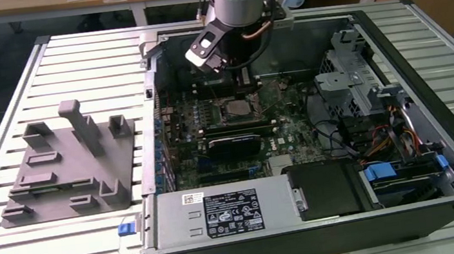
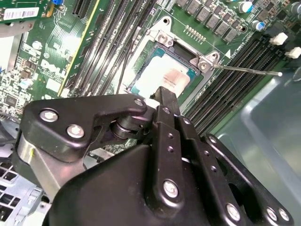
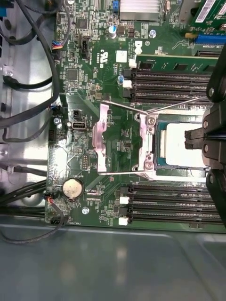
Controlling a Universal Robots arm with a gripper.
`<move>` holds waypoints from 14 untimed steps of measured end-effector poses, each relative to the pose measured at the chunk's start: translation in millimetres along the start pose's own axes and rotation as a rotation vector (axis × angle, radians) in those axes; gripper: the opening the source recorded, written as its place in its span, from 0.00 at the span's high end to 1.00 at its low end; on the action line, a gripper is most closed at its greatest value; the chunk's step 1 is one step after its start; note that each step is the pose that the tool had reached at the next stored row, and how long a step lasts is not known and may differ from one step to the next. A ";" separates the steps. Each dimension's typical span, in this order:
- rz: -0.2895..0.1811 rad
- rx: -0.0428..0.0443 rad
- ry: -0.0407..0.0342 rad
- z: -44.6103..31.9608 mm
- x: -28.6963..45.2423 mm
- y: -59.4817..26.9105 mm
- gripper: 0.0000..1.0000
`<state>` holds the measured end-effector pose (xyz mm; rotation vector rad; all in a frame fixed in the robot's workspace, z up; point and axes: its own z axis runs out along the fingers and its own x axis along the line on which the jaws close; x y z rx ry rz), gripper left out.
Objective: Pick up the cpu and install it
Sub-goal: 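Place the cpu into insertion slot, then close the cpu cover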
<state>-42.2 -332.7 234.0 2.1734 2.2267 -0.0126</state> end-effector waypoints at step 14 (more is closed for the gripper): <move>0.000 0.0000 0.0001 -18.6 -0.5 0.3 0.89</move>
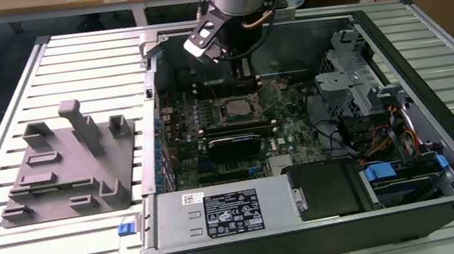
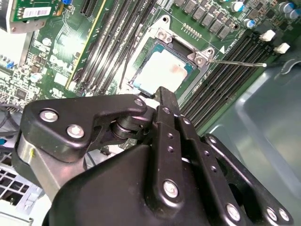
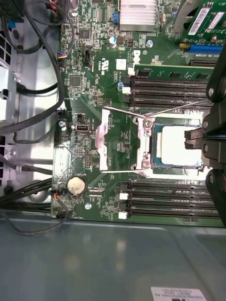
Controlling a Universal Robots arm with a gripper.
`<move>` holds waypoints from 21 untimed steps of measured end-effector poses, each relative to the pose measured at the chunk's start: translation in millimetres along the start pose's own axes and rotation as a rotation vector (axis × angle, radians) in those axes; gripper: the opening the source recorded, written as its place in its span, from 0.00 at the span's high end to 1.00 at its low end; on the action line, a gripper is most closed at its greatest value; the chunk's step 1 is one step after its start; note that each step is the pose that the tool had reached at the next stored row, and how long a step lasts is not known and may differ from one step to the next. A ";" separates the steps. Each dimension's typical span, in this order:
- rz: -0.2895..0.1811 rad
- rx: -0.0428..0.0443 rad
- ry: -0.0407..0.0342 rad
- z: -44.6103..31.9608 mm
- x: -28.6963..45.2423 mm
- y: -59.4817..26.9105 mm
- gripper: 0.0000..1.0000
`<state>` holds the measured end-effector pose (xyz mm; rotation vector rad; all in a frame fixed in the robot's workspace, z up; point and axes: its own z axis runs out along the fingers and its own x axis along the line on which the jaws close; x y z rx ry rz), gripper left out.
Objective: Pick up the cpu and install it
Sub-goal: 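Close the cpu cover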
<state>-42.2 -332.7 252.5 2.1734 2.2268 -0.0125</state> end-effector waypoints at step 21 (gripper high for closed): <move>0.000 0.0002 0.0001 -24.6 -9.6 0.5 0.89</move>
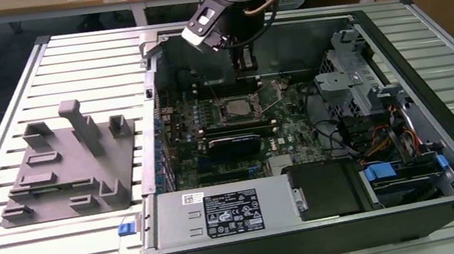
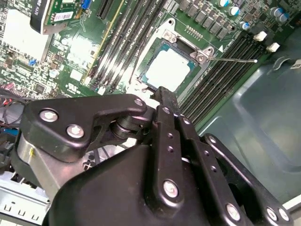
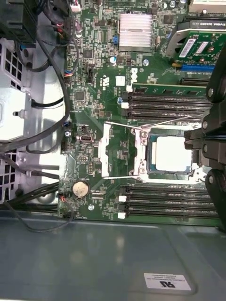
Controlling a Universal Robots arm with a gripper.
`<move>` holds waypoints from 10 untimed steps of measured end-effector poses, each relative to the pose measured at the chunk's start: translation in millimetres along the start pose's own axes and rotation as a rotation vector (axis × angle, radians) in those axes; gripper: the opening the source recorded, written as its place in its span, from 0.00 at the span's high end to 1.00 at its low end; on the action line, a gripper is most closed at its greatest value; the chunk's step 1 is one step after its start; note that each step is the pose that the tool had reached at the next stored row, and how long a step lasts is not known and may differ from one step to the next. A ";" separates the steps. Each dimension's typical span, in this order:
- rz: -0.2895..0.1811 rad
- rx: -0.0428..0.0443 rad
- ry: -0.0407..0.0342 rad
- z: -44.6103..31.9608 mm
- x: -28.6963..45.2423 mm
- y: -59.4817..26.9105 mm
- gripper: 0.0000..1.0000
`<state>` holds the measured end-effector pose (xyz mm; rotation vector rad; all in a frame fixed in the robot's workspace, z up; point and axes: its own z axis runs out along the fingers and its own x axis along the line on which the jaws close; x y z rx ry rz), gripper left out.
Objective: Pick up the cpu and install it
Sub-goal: 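Close the cpu cover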
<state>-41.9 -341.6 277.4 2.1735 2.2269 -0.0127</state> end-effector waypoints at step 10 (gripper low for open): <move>0.000 0.0001 -0.0001 0.3 -0.6 21.1 0.89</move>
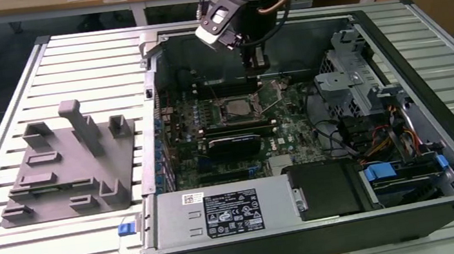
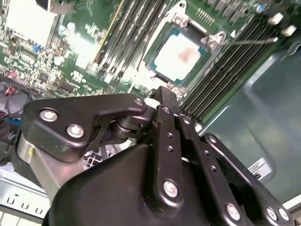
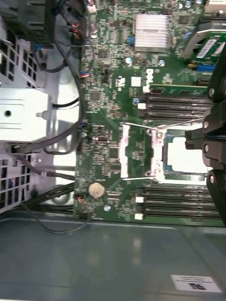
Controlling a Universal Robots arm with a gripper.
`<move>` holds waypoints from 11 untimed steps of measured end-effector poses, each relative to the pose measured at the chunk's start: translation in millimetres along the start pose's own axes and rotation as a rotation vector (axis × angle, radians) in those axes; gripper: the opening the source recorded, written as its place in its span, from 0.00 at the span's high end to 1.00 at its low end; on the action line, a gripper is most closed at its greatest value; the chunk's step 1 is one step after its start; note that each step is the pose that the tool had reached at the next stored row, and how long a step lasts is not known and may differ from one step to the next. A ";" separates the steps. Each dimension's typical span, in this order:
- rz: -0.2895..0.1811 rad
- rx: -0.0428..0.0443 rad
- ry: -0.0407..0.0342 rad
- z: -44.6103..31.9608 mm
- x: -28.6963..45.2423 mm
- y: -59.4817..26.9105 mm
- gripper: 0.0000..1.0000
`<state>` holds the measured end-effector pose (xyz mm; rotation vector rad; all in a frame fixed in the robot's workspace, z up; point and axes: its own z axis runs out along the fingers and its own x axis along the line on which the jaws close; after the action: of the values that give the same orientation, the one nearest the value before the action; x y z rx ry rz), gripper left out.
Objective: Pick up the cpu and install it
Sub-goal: 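Close the cpu cover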
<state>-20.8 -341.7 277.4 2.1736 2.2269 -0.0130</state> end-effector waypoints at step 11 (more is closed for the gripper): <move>-0.001 0.0017 0.0002 1.2 -0.6 28.0 0.89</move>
<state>7.2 -341.6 276.6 2.1734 2.2289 -0.0147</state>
